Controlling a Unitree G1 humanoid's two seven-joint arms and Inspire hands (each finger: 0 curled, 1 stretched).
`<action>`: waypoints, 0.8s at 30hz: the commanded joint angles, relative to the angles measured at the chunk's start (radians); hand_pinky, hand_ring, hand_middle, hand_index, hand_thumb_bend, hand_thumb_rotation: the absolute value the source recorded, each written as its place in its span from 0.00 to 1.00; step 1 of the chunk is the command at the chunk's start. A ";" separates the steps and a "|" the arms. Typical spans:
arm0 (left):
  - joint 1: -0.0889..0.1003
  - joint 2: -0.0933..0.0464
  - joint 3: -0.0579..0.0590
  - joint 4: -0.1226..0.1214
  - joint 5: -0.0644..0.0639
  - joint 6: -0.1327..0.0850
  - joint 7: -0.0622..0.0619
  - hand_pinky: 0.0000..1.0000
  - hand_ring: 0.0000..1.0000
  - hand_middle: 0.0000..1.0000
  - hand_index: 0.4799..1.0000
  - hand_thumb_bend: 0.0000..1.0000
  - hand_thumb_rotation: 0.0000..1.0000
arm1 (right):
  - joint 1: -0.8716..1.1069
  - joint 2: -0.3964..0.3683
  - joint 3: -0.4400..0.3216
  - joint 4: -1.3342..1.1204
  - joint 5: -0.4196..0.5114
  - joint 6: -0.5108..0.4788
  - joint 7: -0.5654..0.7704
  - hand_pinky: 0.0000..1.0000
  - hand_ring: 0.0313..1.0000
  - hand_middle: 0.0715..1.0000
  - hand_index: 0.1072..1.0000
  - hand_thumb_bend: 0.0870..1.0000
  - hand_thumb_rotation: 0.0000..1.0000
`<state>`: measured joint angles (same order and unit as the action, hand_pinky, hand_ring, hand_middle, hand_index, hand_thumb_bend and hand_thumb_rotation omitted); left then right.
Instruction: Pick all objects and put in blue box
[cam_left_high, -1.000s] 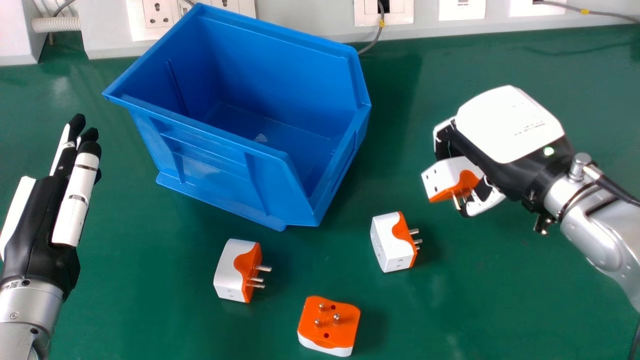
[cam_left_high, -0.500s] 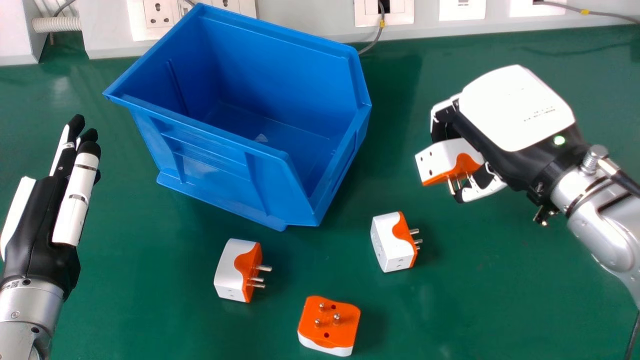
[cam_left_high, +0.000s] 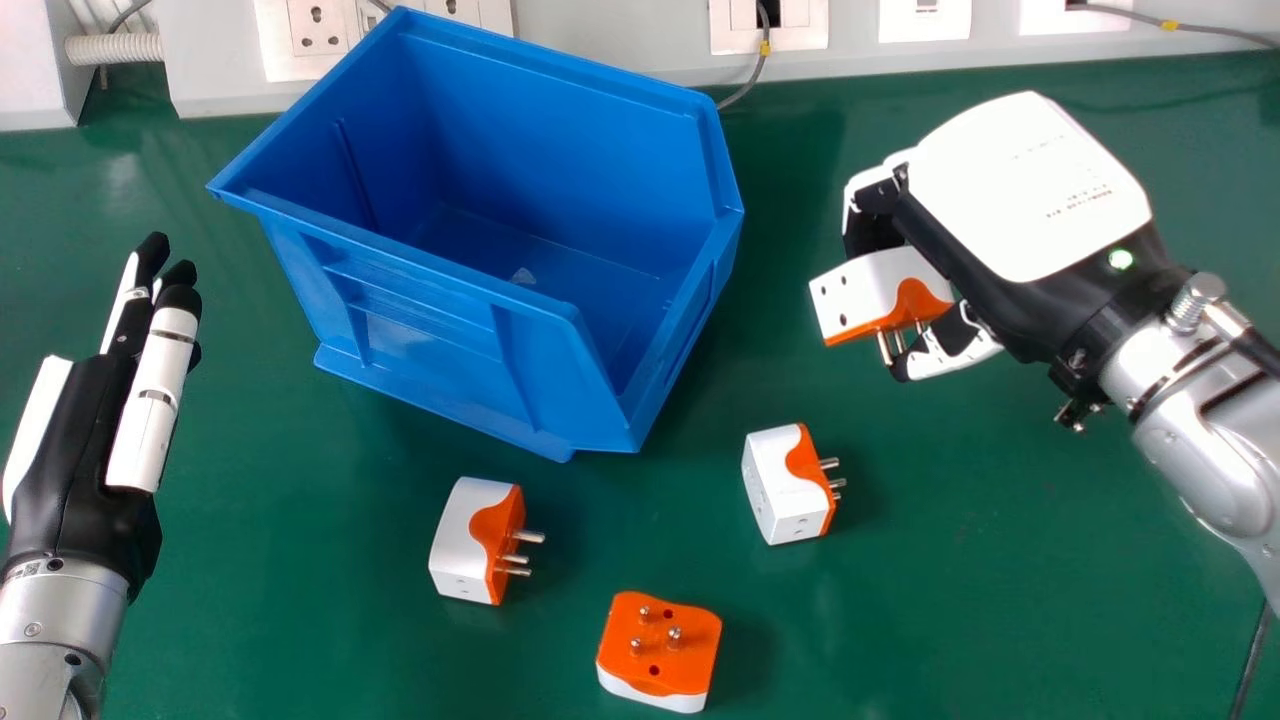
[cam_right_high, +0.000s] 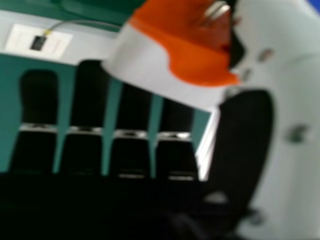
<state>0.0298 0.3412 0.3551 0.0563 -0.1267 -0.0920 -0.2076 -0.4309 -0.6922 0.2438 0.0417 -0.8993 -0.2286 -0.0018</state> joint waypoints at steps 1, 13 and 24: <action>-0.010 0.012 -0.001 -0.016 0.006 -0.011 0.009 0.98 0.98 0.99 1.00 0.29 1.00 | -0.028 0.007 -0.028 -0.044 0.025 -0.004 -0.003 0.35 0.43 0.48 0.38 0.45 0.00; -0.004 0.007 -0.015 -0.033 0.010 -0.001 0.028 0.98 0.98 0.98 1.00 0.29 1.00 | -0.136 0.066 0.003 -0.032 0.013 -0.043 0.025 0.35 0.42 0.49 0.40 0.45 0.00; 0.007 0.005 -0.018 -0.051 0.009 0.016 0.028 0.97 0.98 0.98 1.00 0.28 1.00 | -0.283 0.157 0.068 0.116 -0.009 -0.129 -0.048 0.35 0.42 0.49 0.43 0.45 0.00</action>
<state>0.0352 0.3373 0.3314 0.0293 -0.1187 -0.0735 -0.1853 -0.6567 -0.5462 0.3140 0.1564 -0.9105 -0.3471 -0.0171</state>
